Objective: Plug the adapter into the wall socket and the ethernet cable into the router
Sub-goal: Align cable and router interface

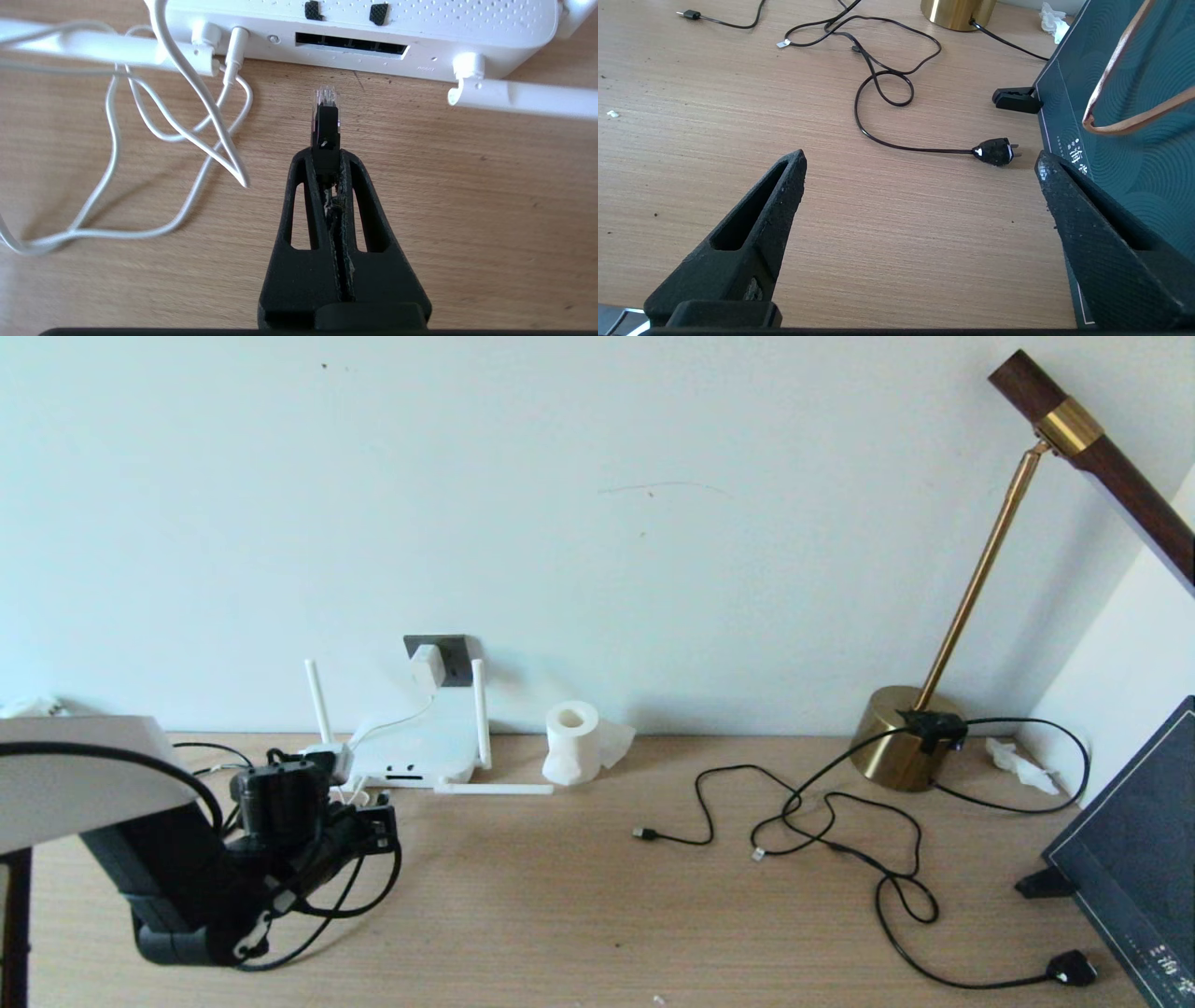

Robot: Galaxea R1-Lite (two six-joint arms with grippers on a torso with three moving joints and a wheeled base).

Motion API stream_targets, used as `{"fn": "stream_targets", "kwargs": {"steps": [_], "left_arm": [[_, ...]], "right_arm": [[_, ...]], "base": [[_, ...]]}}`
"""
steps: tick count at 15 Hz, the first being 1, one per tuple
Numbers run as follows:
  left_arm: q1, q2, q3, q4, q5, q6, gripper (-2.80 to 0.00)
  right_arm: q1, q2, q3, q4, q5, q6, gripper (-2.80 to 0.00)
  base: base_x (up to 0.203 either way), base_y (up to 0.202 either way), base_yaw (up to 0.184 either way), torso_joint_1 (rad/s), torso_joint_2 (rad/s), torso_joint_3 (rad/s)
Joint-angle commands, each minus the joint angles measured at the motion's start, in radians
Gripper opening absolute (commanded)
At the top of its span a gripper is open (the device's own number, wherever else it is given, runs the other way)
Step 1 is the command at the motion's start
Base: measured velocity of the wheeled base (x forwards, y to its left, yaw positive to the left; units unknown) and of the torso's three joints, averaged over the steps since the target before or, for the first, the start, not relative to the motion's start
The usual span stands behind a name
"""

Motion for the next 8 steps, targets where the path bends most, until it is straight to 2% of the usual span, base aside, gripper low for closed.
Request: {"fn": "stream_targets", "kwargs": {"steps": [1,8], "left_arm": [[0.015,-0.003,0.001,-0.007,-0.027,0.026,-2.8],[0.041,-0.001,0.008,-0.007,-0.12,0.071,-2.8]], "right_arm": [[0.0,0.002,0.0,0.002,0.0,-0.001,0.0],[0.0,0.002,0.0,0.002,0.0,-0.001,0.0]], "base": [[0.0,0.0,0.0,0.0,0.0,0.0],[0.0,0.0,0.0,0.0,0.0,0.0]]}}
